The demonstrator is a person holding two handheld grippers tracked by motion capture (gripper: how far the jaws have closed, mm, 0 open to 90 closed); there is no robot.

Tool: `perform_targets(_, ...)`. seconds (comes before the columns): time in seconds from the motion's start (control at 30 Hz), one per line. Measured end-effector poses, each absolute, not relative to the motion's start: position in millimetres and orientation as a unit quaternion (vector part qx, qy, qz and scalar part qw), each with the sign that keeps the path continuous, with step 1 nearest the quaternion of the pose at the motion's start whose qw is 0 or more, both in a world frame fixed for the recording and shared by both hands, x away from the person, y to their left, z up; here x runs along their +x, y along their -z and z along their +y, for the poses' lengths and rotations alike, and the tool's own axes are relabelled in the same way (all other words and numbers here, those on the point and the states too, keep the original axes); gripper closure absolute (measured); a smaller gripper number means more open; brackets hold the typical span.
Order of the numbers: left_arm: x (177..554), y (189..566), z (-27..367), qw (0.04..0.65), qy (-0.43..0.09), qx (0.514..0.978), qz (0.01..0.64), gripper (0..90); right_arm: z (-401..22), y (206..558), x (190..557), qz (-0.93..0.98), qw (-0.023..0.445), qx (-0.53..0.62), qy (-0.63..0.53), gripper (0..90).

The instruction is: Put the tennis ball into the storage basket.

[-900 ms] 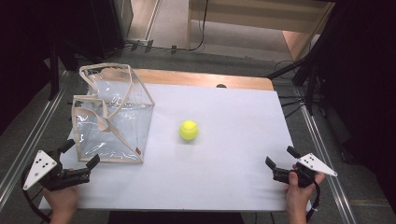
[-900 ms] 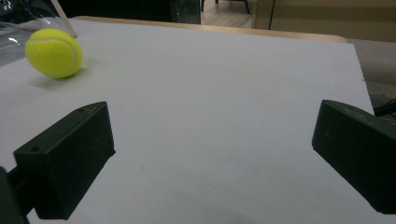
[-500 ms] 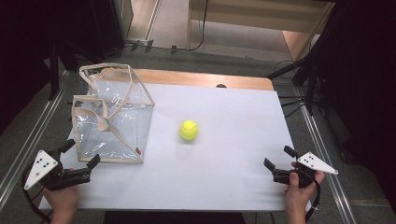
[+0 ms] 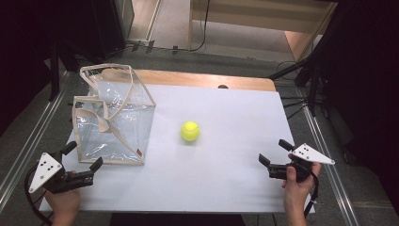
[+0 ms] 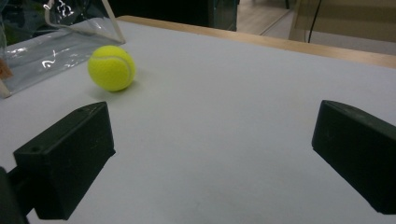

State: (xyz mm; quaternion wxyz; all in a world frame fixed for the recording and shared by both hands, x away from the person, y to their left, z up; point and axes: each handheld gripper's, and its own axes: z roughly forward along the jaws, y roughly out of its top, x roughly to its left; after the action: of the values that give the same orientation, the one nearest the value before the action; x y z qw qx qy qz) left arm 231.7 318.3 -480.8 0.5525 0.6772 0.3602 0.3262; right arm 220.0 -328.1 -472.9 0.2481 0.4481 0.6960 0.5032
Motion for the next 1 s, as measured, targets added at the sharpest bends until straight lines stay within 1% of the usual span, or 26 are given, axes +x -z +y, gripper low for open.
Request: perform_targets(1.0, 231.6, 480.9, 318.1, 0.557, -0.325, 0.675, 0.358, 0.0, -255.7, 446.3, 288.8, 0.759, 0.197, 0.421, -0.456, 0.0)
